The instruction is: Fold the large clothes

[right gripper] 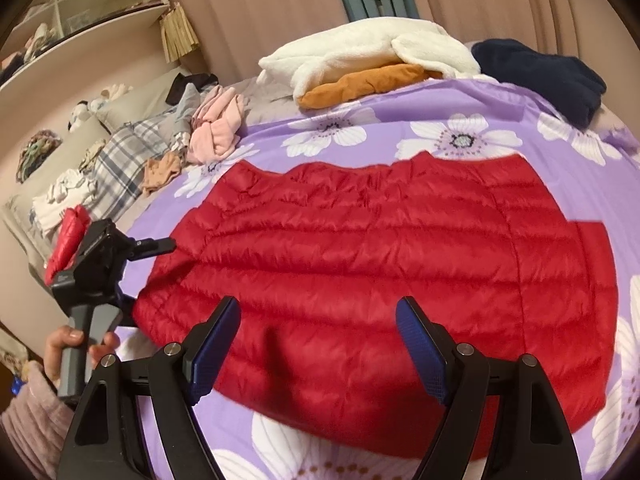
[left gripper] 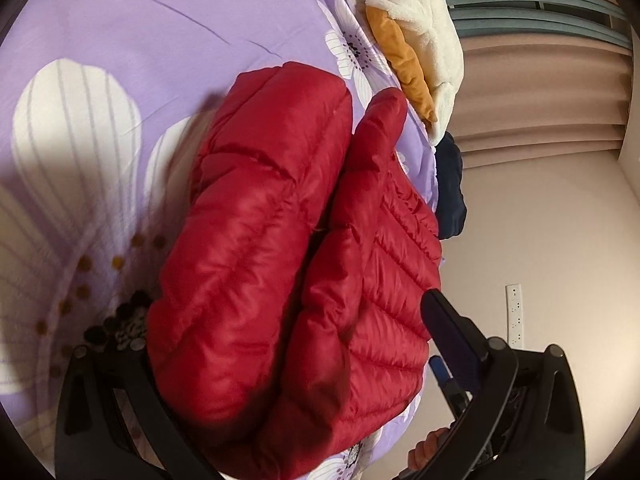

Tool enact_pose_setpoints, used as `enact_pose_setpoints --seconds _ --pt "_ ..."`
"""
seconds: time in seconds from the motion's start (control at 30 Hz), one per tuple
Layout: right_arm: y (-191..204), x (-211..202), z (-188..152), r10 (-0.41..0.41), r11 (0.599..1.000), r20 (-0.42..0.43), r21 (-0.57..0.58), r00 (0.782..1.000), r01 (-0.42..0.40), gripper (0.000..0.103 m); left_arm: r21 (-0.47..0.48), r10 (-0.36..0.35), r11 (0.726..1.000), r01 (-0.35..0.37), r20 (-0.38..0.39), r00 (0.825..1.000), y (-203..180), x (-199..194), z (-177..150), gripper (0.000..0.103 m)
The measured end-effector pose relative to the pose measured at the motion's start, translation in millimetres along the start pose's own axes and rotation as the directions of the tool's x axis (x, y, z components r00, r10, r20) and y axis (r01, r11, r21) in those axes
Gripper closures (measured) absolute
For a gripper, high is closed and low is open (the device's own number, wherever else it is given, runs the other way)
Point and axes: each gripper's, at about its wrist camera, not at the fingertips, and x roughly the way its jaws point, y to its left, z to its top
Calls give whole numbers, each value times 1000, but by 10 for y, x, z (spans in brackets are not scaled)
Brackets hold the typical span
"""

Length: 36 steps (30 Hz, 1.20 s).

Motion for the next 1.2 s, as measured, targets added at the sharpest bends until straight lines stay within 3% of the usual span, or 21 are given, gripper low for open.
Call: enact_pose_setpoints --seconds 0.2,0.27,0.47,0.63,0.73,0.87,0.9,1.0,1.2 --pt "38 118 175 -17 999 22 -27 1000 18 23 3 6 1000 -6 -8 1000 9 21 18 1" --pt "63 183 219 -25 999 16 -44 1000 26 35 10 22 1000 -22 -11 1000 -6 29 14 1" --pt "46 393 309 -33 998 -28 -57 999 32 59 34 81 996 -81 -1 997 -67 69 27 7" --pt "-31 569 331 -43 998 -70 -51 997 40 68 4 122 993 -122 23 992 -3 30 62 27" --pt "-92 706 290 -43 999 -108 -35 993 40 69 -8 122 993 -122 33 992 4 28 80 34" --pt "-127 818 239 -43 999 -139 -29 989 39 70 57 155 986 -157 39 987 -134 46 72 41" --pt "-123 836 234 -47 998 -147 -35 988 42 70 81 161 983 -165 45 986 -195 45 66 49" --pt "-111 888 214 -63 997 -169 -50 984 56 70 189 175 964 -187 76 982 -456 -1 27 55" --pt "-204 890 188 -30 1000 -164 -3 986 30 70 431 196 871 -238 139 971 -1141 -6 -204 55"
